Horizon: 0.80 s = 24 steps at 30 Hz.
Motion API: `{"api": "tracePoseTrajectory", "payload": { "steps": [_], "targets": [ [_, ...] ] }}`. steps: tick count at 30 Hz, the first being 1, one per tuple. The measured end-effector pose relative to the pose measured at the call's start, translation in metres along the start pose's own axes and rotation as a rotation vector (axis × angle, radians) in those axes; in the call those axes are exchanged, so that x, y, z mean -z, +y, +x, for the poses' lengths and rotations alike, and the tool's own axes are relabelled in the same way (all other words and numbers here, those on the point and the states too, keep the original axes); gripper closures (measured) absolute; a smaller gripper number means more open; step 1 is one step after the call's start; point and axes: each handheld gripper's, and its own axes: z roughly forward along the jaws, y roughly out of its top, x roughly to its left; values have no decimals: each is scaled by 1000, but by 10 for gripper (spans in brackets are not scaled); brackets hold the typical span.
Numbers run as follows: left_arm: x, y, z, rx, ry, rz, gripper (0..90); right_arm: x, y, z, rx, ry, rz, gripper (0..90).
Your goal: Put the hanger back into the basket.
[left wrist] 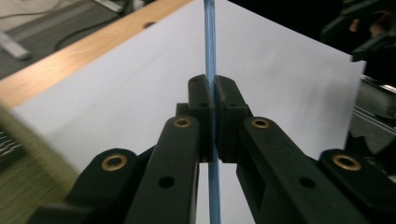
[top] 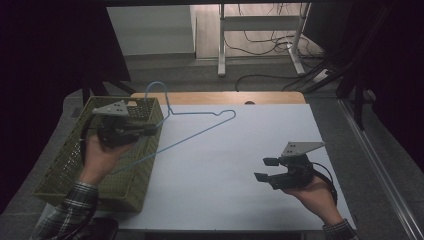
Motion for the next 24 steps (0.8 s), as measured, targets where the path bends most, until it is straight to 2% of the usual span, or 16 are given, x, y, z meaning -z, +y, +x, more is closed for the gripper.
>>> {"api": "tracePoseTrajectory", "payload": {
  "steps": [1, 3, 4, 6, 10, 11, 12, 18, 19, 21, 24],
  "targets": [
    [4, -2, 2, 7, 7, -5, 874, 0, -1, 0, 0, -2, 1, 359],
    [19, -9, 9, 27, 46, -24, 874, 0, -4, 0, -2, -6, 1, 347],
    [19, -9, 9, 27, 46, -24, 874, 0, -4, 0, -2, -6, 1, 347],
    [35, -19, 17, 59, 79, -46, 874, -1, -8, 0, -10, -17, 0, 326],
    [55, -34, 26, 92, 133, -58, 874, -1, -13, 0, -16, -55, 2, 239],
    [55, -34, 26, 92, 133, -58, 874, -1, -14, 1, -13, -74, -2, 209],
    [64, -42, 31, 110, 155, -64, 874, -1, -16, 1, -14, -94, -5, 183],
    [84, -65, 44, 155, 220, -61, 874, 1, -23, 5, -65, -156, -27, 101],
    [84, -65, 44, 155, 220, -61, 874, 2, -25, 6, -72, -163, -28, 91],
    [94, -78, 51, 180, 249, -70, 874, 4, -29, 7, -78, -183, -25, 64],
    [100, -85, 55, 198, 261, -75, 874, 5, -33, 9, -83, -190, -21, 35]
  ]
}}
